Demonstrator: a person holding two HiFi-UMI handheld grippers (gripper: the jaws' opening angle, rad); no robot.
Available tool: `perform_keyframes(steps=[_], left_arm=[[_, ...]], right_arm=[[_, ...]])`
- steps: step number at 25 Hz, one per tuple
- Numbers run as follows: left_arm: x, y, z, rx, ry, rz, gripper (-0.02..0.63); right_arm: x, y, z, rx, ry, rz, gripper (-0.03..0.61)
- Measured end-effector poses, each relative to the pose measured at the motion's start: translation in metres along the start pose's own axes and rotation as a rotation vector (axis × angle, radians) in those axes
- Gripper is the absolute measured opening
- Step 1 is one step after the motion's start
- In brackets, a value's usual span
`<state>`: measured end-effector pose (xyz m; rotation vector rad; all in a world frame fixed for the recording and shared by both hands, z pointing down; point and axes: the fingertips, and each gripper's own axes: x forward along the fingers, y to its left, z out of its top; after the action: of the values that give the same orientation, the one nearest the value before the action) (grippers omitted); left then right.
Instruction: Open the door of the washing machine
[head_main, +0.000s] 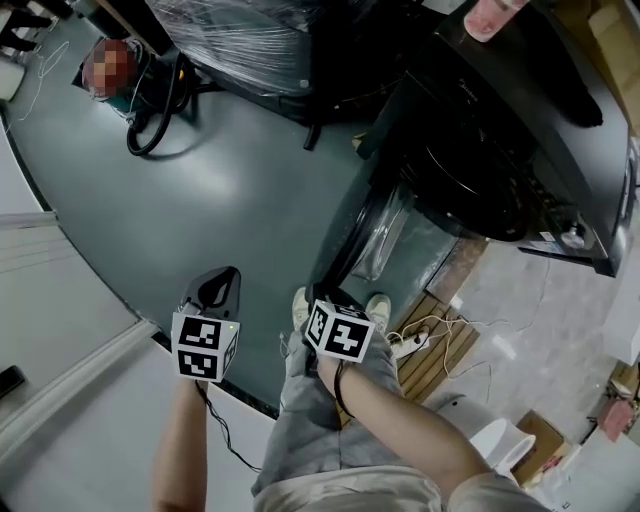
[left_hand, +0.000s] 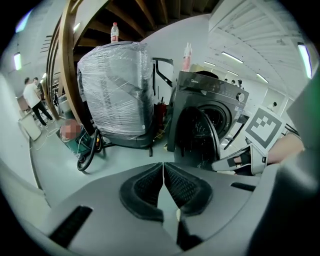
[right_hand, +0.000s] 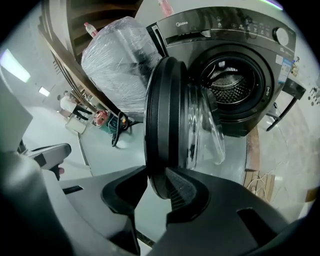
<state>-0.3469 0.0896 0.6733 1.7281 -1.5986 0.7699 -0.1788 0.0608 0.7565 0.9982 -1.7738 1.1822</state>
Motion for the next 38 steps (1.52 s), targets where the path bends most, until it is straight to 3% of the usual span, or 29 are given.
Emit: perform_keyframes(steps=[10,16,19,23,27,32,38], left_arm=[[-0.014,0.075,0.004,-0.027,-0.027,0.069,0.025],[-0.016,0.094,0.005,-0.053,-0.038,0.093,0.025],[-0.022,0.098,0.014,-0.091,-0.085,0.108,0.025],[-0.031,0.098,0.03,-0.099,-0.131,0.117,0.025],[-0.037,0.094,0.047,-0.092,-0.138,0.117,0.025],[-0.057,0.077,0.094,-0.051,-0.198,0.113,0.025],[-0.093,0.041,0.158,-0.003,-0.294,0.104,0.025]], right_arm=[[0.046,0.073,0.018,0.113,0.027,0.014,0.115],[0.065,0.108,0.031,0.13,0.038,0.059,0.113],[0.071,0.124,0.038,0.075,0.039,0.108,0.108],[0.058,0.138,0.056,-0.072,0.01,0.185,0.061],[0.039,0.132,0.072,-0.1,-0.003,0.232,0.044],[-0.012,0.118,0.11,-0.251,-0.1,0.275,0.028],[-0.111,0.102,0.16,-0.384,-0.277,0.311,0.026]])
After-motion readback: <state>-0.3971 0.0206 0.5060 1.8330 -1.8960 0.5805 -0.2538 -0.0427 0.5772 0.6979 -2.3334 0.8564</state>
